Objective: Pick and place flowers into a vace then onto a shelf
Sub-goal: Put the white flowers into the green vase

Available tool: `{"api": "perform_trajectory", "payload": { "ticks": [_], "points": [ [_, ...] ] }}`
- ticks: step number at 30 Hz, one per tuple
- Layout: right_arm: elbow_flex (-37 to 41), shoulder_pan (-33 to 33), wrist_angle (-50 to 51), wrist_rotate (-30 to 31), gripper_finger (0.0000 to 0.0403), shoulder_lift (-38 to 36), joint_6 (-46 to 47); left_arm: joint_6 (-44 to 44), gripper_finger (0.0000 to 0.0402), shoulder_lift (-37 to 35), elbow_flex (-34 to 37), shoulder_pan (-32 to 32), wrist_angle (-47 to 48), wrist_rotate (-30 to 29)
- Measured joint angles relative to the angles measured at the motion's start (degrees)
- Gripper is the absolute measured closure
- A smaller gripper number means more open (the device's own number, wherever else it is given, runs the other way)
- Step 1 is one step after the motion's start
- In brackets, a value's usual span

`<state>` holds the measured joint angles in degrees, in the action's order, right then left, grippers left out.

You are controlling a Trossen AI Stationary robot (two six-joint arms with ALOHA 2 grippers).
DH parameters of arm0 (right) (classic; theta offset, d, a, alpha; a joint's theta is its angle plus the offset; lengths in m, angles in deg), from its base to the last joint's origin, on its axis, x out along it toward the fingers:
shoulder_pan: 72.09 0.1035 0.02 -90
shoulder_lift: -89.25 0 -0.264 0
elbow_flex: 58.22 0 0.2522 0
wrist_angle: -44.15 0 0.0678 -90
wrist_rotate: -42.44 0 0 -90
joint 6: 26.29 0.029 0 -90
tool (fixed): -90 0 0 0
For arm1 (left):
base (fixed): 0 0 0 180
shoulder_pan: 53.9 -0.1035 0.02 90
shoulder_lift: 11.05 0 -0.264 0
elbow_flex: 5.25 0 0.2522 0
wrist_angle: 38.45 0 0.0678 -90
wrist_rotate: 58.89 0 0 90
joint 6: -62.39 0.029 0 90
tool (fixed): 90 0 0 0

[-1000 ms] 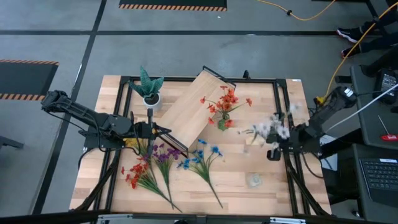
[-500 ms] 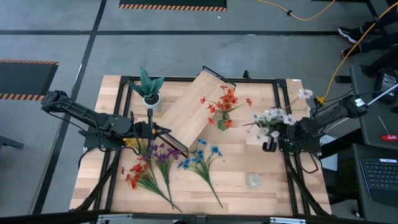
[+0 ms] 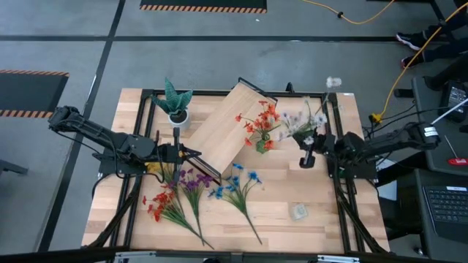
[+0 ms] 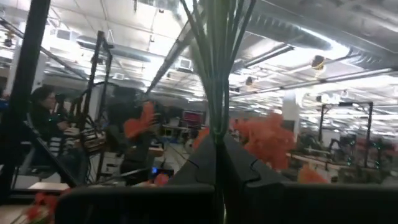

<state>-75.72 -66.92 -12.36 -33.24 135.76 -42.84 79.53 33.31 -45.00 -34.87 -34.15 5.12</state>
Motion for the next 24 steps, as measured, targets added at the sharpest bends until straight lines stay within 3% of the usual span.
{"api": "perform_trajectory", "payload": {
  "ticks": [3, 9, 24],
  "points": [
    [-2.4, -2.5, -0.1, -4.4, 0.0403, 2.5, 0.0, 0.1, 0.0398, 0.0, 0.0, 0.0, -0.1, 0.0],
    [-5.1, -7.2, -0.2, -6.7, 0.0403, 9.0, 4.2, 0.1, 0.0398, 0.0, 0.0, 0.0, -0.1, 0.0],
    [-7.6, -11.8, -9.7, -8.1, 0.0403, 26.0, 7.1, 0.2, 0.0398, 0.0, 0.0, 0.0, -0.1, 0.1]
  ]
}}
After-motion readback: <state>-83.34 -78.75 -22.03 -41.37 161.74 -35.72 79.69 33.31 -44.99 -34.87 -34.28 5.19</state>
